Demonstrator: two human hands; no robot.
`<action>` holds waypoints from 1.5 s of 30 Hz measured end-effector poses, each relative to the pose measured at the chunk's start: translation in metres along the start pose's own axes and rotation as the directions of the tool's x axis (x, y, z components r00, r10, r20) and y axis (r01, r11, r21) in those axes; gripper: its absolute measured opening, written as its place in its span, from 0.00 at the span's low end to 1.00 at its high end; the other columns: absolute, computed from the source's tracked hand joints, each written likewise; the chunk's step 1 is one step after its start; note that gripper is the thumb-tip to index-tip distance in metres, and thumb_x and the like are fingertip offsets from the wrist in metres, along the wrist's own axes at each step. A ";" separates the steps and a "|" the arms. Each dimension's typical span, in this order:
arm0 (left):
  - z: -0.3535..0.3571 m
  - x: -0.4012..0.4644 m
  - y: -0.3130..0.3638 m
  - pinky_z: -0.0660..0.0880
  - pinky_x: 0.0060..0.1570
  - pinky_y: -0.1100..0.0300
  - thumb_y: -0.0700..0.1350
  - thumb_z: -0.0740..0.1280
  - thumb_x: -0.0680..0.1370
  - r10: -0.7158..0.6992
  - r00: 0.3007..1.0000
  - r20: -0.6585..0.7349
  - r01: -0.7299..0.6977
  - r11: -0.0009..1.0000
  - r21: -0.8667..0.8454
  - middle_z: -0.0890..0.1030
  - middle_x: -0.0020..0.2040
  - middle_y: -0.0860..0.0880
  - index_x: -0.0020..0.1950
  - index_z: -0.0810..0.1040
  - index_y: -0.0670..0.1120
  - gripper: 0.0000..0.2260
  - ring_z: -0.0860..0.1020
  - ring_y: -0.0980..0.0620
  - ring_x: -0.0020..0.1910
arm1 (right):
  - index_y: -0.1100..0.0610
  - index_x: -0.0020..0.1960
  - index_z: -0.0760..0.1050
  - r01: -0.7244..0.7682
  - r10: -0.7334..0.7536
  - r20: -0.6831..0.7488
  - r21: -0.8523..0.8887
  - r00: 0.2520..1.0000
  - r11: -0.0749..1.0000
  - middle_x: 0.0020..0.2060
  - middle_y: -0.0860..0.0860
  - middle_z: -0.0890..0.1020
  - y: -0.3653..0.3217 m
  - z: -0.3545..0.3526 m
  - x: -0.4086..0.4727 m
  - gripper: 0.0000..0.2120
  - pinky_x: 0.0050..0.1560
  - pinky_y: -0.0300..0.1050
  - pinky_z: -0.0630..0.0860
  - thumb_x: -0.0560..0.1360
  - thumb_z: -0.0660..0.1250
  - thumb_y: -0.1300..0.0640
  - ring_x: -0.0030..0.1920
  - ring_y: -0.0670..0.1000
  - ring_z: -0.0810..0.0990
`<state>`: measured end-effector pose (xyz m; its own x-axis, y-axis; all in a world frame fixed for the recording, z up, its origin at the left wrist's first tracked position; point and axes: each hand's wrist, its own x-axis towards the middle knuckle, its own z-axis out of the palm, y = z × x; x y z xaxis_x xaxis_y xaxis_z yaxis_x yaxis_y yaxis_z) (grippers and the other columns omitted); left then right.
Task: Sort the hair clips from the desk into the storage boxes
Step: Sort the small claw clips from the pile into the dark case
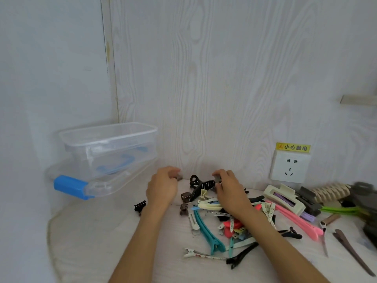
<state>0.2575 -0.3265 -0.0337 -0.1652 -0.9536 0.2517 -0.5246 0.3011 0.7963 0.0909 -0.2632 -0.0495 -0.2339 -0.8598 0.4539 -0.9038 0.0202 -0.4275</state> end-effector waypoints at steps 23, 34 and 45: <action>0.030 0.023 -0.005 0.73 0.50 0.57 0.46 0.67 0.76 0.178 0.981 0.076 -0.194 0.901 0.387 0.81 0.56 0.48 0.58 0.79 0.51 0.11 0.78 0.47 0.55 | 0.55 0.57 0.78 -0.204 0.197 0.083 0.085 0.977 0.975 0.49 0.49 0.81 0.006 -0.006 0.005 0.15 0.49 0.38 0.72 0.71 0.70 0.55 0.49 0.47 0.78; 0.009 -0.016 0.036 0.73 0.42 0.68 0.53 0.67 0.75 0.368 0.857 -0.361 -0.422 0.902 -0.084 0.82 0.52 0.58 0.58 0.79 0.55 0.12 0.79 0.63 0.45 | 0.55 0.52 0.81 -0.072 0.187 -0.180 0.507 0.966 0.859 0.45 0.48 0.83 0.000 -0.031 0.002 0.11 0.53 0.35 0.77 0.71 0.71 0.64 0.45 0.39 0.80; 0.089 -0.115 0.109 0.77 0.49 0.67 0.50 0.69 0.73 0.545 0.825 -0.152 -0.559 0.743 -0.368 0.81 0.53 0.60 0.59 0.79 0.54 0.14 0.80 0.64 0.46 | 0.51 0.53 0.81 -0.035 0.021 -0.507 -0.018 0.862 0.999 0.46 0.45 0.84 0.070 -0.155 -0.127 0.12 0.46 0.39 0.79 0.71 0.72 0.59 0.44 0.44 0.82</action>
<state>0.1446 -0.1842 -0.0247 -0.2948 -0.6221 0.7253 0.0098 0.7570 0.6533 0.0019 -0.0730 -0.0155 -0.4020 -0.4822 0.7783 -0.9014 0.0594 -0.4288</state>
